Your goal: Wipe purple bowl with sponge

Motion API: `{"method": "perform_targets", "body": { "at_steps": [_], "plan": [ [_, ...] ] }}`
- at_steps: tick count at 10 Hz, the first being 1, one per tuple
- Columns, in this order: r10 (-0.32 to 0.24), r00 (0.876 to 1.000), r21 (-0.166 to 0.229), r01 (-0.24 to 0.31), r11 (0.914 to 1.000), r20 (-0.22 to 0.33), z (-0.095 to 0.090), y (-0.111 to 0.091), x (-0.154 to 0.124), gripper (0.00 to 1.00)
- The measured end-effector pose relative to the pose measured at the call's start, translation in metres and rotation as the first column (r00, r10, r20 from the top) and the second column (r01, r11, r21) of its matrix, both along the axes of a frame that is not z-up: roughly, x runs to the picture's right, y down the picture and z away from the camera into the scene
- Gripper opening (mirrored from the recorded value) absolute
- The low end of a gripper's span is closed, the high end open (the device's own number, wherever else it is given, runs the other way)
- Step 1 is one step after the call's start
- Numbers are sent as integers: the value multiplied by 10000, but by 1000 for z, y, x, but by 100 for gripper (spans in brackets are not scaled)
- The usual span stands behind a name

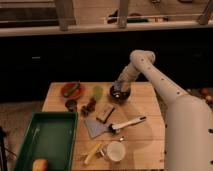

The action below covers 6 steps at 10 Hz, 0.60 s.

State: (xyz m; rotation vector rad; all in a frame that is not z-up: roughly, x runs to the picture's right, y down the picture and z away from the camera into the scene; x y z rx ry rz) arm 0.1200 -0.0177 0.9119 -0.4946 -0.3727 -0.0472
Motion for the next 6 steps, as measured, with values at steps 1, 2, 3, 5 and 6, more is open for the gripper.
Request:
{"method": "perform_targets", "body": {
  "at_steps": [1,2,3,5,6],
  "plan": [
    [63,10000,26,-63,10000,-69,2,1,2,0],
    [109,9999,63,-108,9999,-116,3,1,3,0],
    [81,9999,94,-80,9999,-119,4,1,2,0],
    [-159,9999,144,159,9998,-29,5,-1,-5,0],
    [-424,9991,140,423,9990,88,5,-2,-16,0]
  ]
}}
